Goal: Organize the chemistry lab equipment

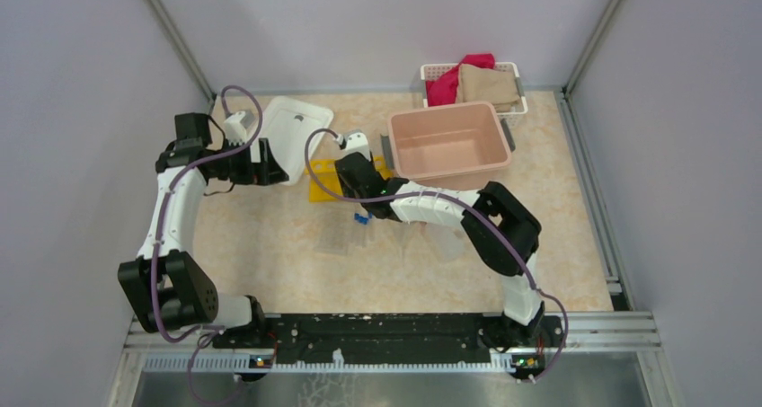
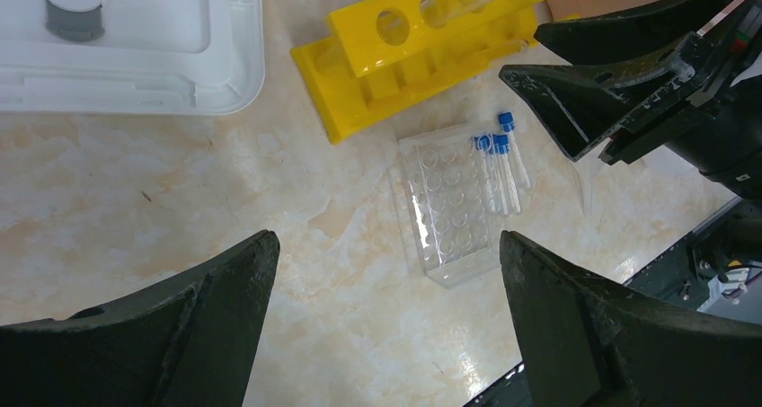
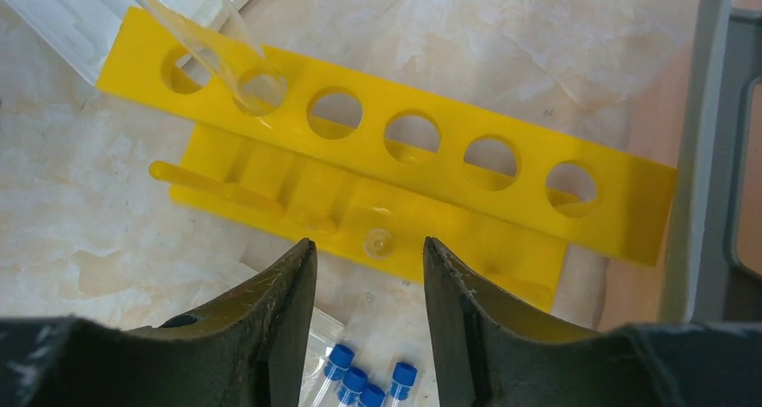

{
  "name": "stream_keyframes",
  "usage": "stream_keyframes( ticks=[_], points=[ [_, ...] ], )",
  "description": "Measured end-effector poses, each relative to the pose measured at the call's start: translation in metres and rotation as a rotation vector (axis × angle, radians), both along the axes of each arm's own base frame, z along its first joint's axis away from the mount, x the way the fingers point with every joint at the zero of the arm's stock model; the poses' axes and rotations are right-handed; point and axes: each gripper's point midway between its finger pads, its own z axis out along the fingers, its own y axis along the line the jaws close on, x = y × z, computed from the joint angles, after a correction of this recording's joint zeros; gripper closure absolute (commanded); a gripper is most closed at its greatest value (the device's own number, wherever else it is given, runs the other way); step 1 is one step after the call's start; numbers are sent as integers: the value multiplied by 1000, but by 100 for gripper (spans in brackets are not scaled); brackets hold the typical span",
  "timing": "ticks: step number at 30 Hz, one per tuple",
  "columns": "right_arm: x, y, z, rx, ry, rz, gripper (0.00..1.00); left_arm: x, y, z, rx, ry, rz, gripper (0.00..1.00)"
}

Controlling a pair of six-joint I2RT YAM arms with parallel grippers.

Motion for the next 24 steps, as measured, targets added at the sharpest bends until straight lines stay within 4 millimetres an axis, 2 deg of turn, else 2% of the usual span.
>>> stream_keyframes(
  ticks=[5, 8, 14, 17, 20, 24],
  points=[
    [-3, 1, -1, 2, 13, 10, 54, 0, 0, 3, -2, -1, 2, 1],
    [-8, -2, 7, 6, 25, 15, 62, 0, 0, 4, -5, 0, 4, 1],
    [-30, -9, 58, 105, 19, 24, 76, -5, -1, 7, -7, 4, 7, 1],
    [-51, -13, 69, 144, 58, 26, 79, -8, -2, 12, -6, -4, 7, 1],
    [-70, -15, 52, 136, 123, 23, 80, -10, -2, 15, -5, -13, 8, 1],
    [-98, -29, 3, 47, 238, 13, 82, -13, -3, 20, -4, -24, 9, 1]
  ],
)
